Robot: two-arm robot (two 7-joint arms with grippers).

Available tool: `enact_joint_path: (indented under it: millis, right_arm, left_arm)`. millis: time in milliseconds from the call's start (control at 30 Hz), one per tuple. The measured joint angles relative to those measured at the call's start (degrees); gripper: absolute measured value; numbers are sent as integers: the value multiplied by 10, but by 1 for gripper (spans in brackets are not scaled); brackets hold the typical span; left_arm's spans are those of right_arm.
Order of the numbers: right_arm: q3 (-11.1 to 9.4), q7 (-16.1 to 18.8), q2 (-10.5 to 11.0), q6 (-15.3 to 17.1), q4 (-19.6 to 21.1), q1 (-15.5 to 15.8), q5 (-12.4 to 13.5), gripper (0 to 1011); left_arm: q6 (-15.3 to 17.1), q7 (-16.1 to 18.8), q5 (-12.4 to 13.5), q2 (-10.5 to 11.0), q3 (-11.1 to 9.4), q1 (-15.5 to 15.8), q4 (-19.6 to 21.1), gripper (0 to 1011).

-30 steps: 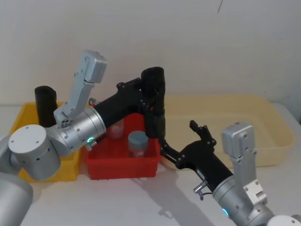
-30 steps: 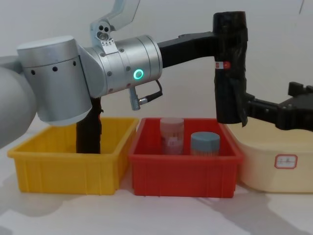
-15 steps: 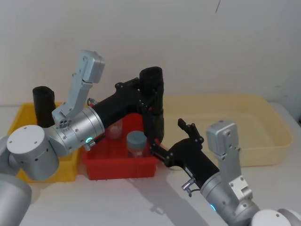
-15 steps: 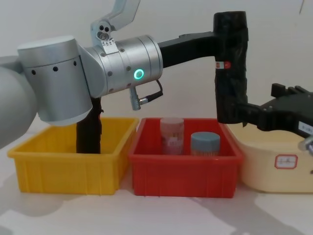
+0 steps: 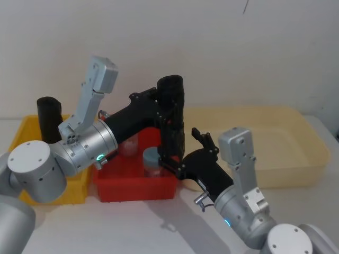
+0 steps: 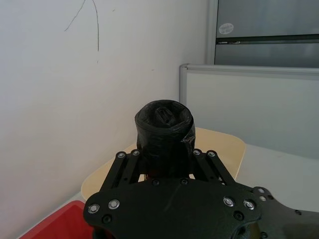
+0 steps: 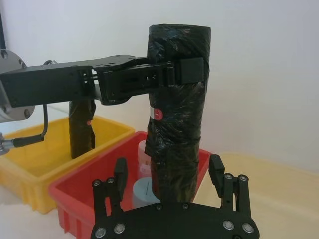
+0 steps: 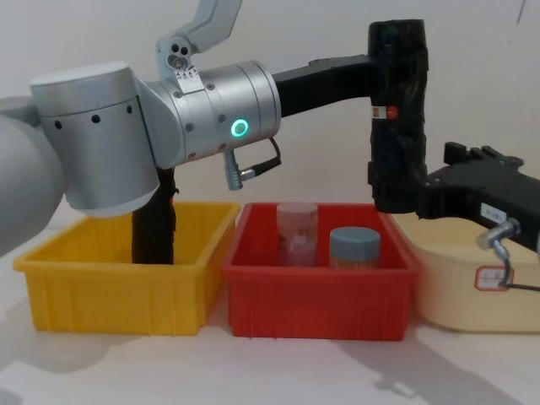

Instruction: Pick up the garbage bag with the one hand and transfer it to the other hand.

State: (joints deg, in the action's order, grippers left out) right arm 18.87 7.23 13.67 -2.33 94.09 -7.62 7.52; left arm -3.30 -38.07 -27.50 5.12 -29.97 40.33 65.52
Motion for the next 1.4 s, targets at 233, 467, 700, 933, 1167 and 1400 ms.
enact_joint_path:
  millis: [233,467,700,933,1167,1400]
  right_arm:
    - [5,1,-14,-3,-24,-20,-9,1000]
    - [9,2,-28,-7,-50,-40,-16,1000]
    - [11,0,-42,-10,-74,-59,-25,1000]
    - [12,-7,-56,-2,-92,-76,-34,1000]
    - [8,-15,-67,23,-102,-89,-41,879]
    - [1,-20,-74,38,-107,-94,-43,684]
  left_arm:
    - [0,0,0,0,0,0,0,376]
    - [0,0,0,0,0,0,0,376]
    - [0,0,0,0,0,0,0,376]
    - [0,0,0,0,0,0,0,376]
    - [0,0,0,0,0,0,0,376]
    - [0,0,0,0,0,0,0,376]
